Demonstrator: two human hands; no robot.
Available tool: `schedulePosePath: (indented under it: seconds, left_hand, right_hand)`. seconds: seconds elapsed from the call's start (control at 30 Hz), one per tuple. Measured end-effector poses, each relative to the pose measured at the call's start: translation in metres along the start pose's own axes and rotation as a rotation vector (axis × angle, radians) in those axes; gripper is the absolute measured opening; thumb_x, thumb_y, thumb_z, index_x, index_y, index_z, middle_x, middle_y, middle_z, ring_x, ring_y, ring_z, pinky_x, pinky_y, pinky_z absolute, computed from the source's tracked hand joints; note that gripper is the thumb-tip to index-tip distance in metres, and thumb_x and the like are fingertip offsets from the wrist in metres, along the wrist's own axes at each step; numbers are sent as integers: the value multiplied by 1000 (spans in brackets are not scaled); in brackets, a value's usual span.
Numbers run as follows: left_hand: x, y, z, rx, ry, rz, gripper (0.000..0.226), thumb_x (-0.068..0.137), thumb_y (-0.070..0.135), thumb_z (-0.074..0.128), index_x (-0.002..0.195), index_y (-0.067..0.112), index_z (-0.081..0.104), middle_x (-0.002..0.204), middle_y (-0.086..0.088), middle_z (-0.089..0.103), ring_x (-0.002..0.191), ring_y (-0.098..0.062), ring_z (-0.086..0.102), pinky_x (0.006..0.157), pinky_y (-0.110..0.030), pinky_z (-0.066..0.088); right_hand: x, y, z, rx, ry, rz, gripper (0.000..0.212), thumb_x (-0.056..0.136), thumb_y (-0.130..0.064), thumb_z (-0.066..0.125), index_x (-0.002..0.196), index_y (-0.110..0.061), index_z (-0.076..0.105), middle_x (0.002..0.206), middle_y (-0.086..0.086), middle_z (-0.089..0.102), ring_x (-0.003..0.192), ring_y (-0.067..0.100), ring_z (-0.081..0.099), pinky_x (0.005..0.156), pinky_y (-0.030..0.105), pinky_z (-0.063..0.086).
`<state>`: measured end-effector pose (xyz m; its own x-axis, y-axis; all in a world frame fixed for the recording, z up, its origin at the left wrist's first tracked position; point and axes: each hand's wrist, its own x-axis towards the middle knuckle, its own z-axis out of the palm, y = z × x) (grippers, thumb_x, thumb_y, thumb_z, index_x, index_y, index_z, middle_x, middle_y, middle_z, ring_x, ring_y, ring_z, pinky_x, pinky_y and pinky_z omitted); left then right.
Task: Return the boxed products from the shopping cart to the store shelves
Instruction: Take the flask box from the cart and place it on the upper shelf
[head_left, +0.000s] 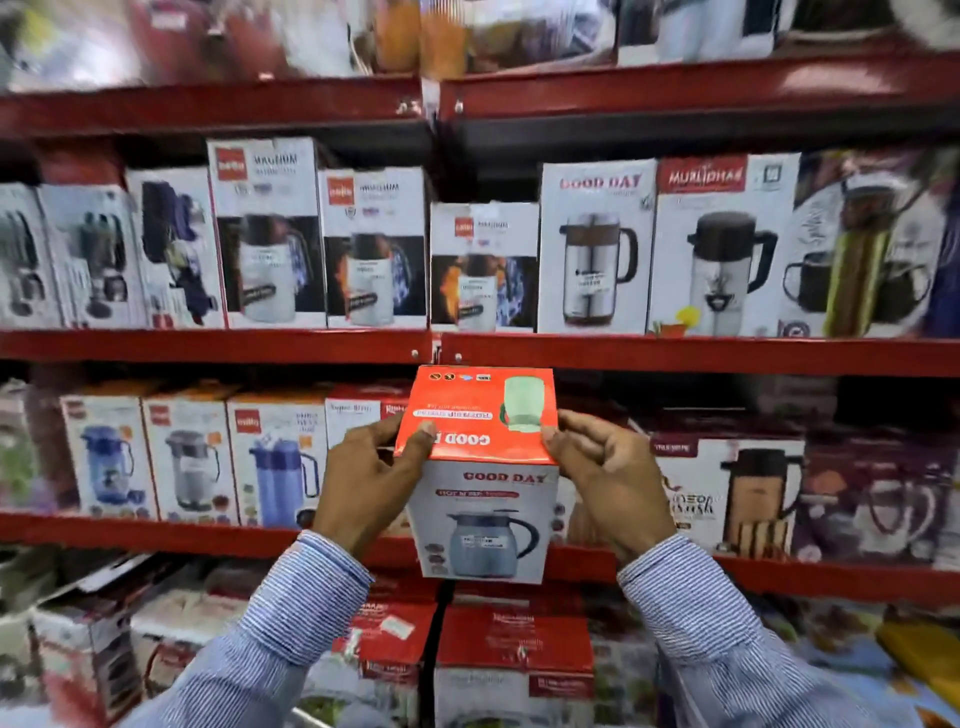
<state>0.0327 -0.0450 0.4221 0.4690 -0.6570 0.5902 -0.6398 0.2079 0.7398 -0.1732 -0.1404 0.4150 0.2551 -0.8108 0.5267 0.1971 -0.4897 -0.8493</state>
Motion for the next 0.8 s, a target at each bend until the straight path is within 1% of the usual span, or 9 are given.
schedulePosePath:
  seconds: [0.1,0.2,0.23,0.4,0.5,0.6,0.63,0.7,0.8]
  left_hand:
    - [16,-16,8,-5,-23,6,27,93,36,59,107,19,75,88,-1,78,78,-19,74,70,-32,59]
    - [25,-30,18,-46,-66,22,25,94,34,59,110,22,73,87,6,77,71,-4,72,60,-15,54]
    - [28,-33,22,-60,-80,22,25,94,33,59,111,23,72,89,7,77,72,-3,72,61,-15,56]
    - [39,-45,38,-132,-117,-3,27,93,30,62,118,24,67,98,7,75,88,-6,70,69,-19,58]
    - [48,-53,47,-134,-122,-17,26,92,29,63,117,24,68,101,4,75,90,-10,71,79,-31,60]
    - [60,-59,56,-132,-149,-51,29,92,29,63,117,16,69,105,-1,76,94,-16,72,88,-45,59]
    - [64,-61,58,-117,-160,-55,29,92,30,62,116,15,69,105,-2,76,95,-18,72,89,-48,59]
    - [72,-65,63,-90,-181,-39,26,93,31,61,113,17,69,103,-2,77,93,-19,73,89,-49,59]
    - [85,-68,70,-71,-168,-18,23,93,31,61,115,24,66,107,1,77,92,-13,72,89,-44,59]
  right_hand:
    - [14,6,3,-65,-20,-4,46,84,-20,70,127,-8,60,113,6,73,98,11,72,77,27,60]
    - [24,16,4,-112,-37,10,45,86,-19,67,129,-11,58,121,7,69,107,12,68,91,36,57]
    - [26,19,4,-125,-39,12,43,87,-18,66,129,-13,58,122,7,69,107,11,67,92,36,57]
    - [40,36,5,-215,-36,44,44,90,-21,62,133,-16,54,126,4,67,107,11,66,93,32,55]
    - [50,46,5,-255,-44,79,43,92,-18,60,134,-15,52,129,6,65,114,15,64,100,39,51]
    - [63,55,3,-288,-50,97,44,92,-15,59,135,-11,51,131,9,63,118,17,61,104,43,48]
    - [68,58,3,-286,-65,111,45,92,-14,59,135,-11,50,131,8,63,118,16,61,104,41,48]
    - [77,61,2,-287,-118,133,43,91,-14,60,133,-15,52,125,-2,66,110,4,64,98,27,51]
    - [92,66,0,-314,-186,155,38,89,-10,63,115,-35,53,100,-28,67,93,-15,64,77,7,50]
